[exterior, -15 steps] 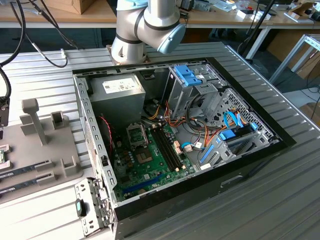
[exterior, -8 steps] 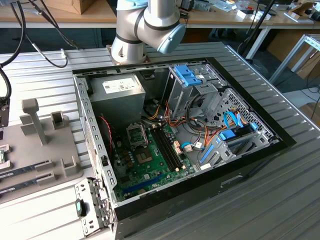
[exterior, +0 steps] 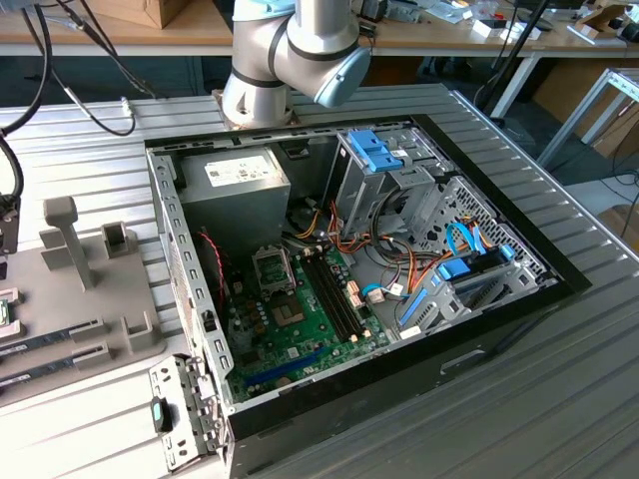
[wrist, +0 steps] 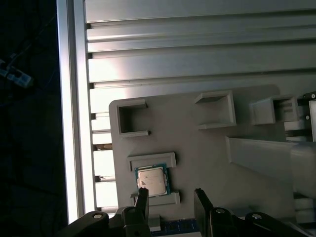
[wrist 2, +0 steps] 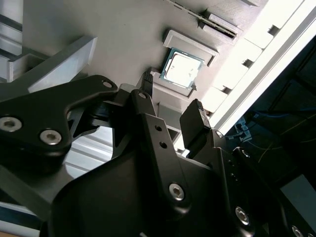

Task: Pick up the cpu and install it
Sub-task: 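Pick up the cpu and move it towards the insertion slot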

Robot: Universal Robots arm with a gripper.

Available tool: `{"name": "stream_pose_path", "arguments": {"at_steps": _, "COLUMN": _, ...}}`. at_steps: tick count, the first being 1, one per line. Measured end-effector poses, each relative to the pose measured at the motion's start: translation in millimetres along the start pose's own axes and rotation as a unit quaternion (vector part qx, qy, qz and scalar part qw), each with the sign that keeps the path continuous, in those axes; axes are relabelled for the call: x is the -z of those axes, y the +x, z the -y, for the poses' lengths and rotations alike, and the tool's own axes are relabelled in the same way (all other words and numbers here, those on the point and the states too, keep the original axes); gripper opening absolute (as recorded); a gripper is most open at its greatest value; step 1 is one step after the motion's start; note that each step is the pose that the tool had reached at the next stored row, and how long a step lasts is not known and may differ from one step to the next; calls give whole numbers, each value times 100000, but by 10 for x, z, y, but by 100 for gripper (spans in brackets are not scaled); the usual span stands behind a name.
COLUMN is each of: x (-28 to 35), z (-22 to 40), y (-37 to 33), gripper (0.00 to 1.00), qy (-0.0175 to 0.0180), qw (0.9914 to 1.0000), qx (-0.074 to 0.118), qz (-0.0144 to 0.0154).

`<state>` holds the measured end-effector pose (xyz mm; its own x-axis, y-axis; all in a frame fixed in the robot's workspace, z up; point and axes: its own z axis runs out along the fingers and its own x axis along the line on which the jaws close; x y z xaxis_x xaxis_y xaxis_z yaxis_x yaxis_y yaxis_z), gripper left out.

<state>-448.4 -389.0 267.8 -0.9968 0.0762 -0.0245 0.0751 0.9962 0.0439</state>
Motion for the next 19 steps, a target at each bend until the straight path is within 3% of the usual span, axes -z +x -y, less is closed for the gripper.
{"name": "stream_pose_path", "arguments": {"at_steps": 19, "x": -32, "z": 1, "y": 1, "gripper": 49, "qy": 0, "qw": 100000, "qx": -1, "qz": 2}}
